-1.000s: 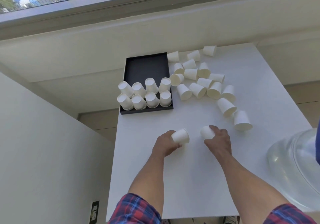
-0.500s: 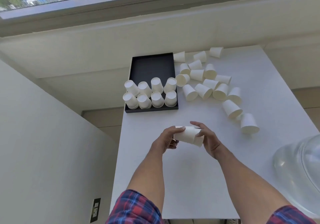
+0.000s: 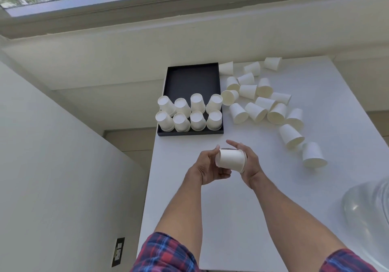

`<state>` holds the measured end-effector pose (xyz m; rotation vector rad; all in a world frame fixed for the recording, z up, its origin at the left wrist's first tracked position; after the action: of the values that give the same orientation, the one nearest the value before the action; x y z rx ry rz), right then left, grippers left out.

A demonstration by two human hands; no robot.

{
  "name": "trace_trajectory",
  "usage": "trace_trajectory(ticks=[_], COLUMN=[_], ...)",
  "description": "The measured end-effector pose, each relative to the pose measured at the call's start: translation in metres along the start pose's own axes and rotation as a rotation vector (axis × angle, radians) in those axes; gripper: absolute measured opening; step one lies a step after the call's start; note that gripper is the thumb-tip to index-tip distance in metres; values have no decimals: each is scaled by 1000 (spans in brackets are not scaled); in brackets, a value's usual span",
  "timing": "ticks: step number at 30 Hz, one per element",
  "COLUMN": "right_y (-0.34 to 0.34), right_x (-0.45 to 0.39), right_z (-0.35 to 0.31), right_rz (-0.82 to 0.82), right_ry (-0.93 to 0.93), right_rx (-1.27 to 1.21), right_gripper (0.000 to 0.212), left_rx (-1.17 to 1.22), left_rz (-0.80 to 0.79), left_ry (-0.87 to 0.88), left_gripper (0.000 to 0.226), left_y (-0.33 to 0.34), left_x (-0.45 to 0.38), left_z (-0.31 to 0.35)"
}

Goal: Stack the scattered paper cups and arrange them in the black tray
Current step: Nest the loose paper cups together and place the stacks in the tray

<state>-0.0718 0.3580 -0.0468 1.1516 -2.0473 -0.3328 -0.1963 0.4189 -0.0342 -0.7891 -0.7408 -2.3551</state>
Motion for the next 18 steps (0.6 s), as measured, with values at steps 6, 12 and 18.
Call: trace_trajectory(ticks=[6, 12, 18], right_y=[21, 34, 65], right_x=[-15, -42, -63], right_z=[-10, -31, -69], right_rz=[34, 170, 81], right_ry=[-20, -375, -815], right_rx=[243, 383, 867], right_gripper=[39, 15, 44], left_rx=[102, -26, -127], left_rz=[33, 267, 422], left_ry=[86, 224, 346], left_gripper=[71, 57, 44], left_y=[-17, -37, -49], left_x=[-6, -27, -41], left_z=[11, 54, 118])
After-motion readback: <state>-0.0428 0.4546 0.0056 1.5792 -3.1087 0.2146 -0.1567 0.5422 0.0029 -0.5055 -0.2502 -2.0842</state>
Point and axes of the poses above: each hand's wrist, its own x-axis away from the middle knuckle, its own y-axis out of the palm, z = x × y, the point moved 4 cm from there along -x, towards the middle knuckle, and after that the axes turned 13 degrees about -x, right-handed, at the moved point
